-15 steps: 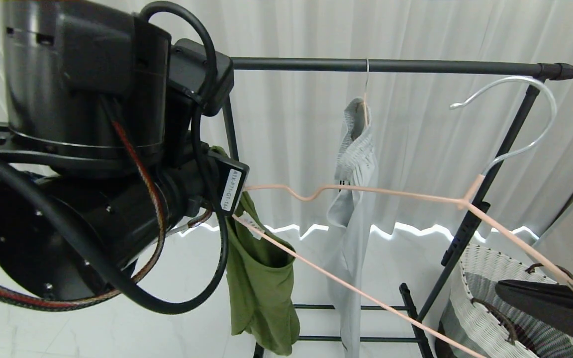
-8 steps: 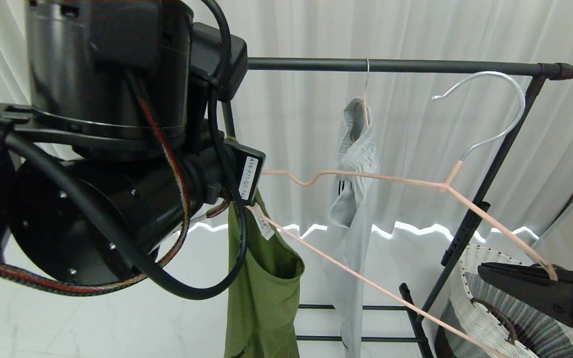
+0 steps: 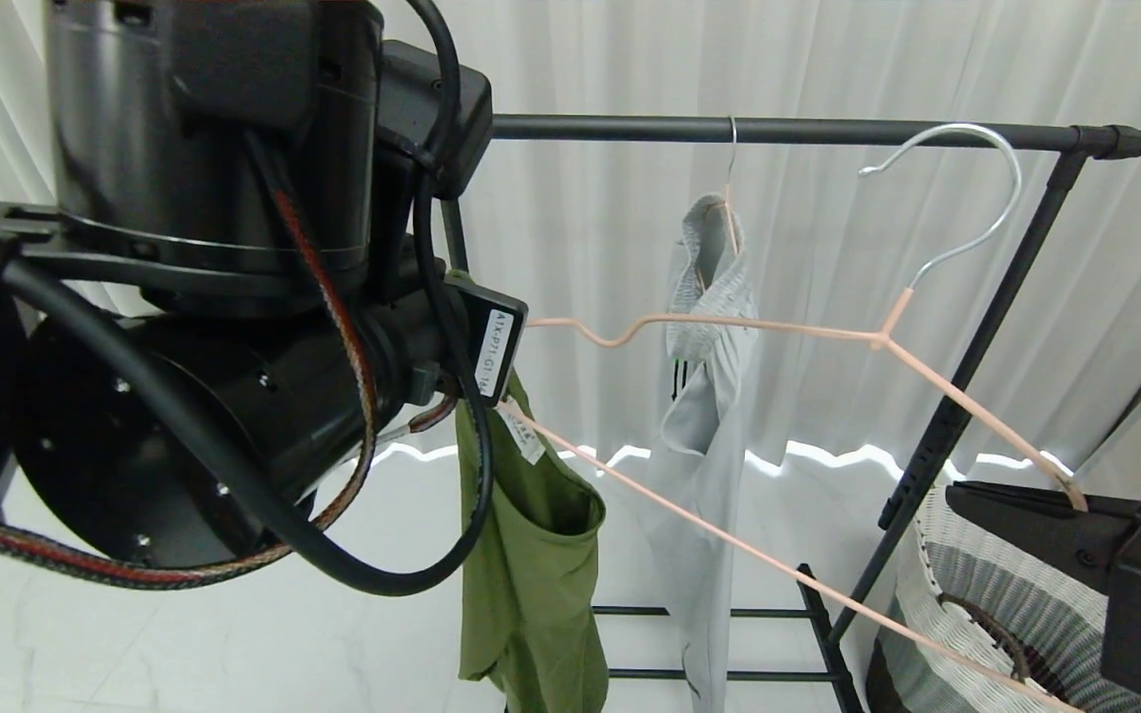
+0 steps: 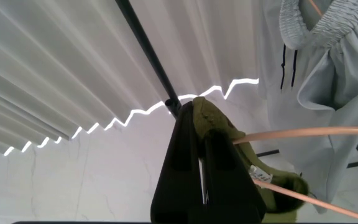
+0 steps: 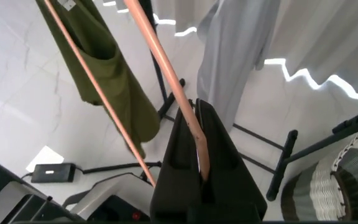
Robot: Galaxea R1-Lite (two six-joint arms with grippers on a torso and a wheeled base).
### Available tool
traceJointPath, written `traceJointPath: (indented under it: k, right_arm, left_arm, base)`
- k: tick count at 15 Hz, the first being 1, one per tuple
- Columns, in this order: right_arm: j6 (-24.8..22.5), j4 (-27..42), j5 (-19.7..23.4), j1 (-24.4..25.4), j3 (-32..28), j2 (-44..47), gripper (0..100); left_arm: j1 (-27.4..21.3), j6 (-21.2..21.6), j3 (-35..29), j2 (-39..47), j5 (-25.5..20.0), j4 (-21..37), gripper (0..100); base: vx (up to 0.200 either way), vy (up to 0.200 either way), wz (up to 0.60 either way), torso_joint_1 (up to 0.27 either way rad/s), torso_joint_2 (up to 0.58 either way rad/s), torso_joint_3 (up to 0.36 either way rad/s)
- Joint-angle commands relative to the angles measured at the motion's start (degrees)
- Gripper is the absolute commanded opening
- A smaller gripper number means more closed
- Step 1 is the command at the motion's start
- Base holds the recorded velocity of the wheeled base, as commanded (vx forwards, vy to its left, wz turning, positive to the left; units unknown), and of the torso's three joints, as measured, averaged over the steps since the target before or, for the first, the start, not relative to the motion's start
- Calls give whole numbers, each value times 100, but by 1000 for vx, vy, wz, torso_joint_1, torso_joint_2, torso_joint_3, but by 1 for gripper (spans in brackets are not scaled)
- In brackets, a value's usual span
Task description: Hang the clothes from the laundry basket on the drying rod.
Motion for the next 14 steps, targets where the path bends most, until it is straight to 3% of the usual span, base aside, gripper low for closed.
traceJointPath:
  k: [1, 4, 6, 8, 14]
  right_arm:
    - [-3, -95, -8, -8, 9, 97, 0]
    - [-30, -341, 10, 246, 0, 220, 0]
    - [85, -315, 45, 879, 9, 185, 0]
    - [498, -306, 335, 1257, 18, 202, 0]
    - [946, -227, 476, 1117, 114, 440, 0]
  left_arm:
    - [-64, -1, -15, -7, 2, 0, 0]
    - [-82, -19, -77, 37, 2, -9, 0]
    - [-47, -80, -235, 125, 2, -9, 0]
    - [-38, -212, -402, 222, 2, -9, 0]
    - [68, -221, -419, 204, 2, 17, 0]
  base:
    - [0, 0, 0, 0, 0, 0]
    - [0, 0, 0, 0, 0, 0]
    - [0, 0, 0, 0, 0, 0]
    - [0, 0, 0, 0, 0, 0]
    - [0, 0, 0, 0, 0, 0]
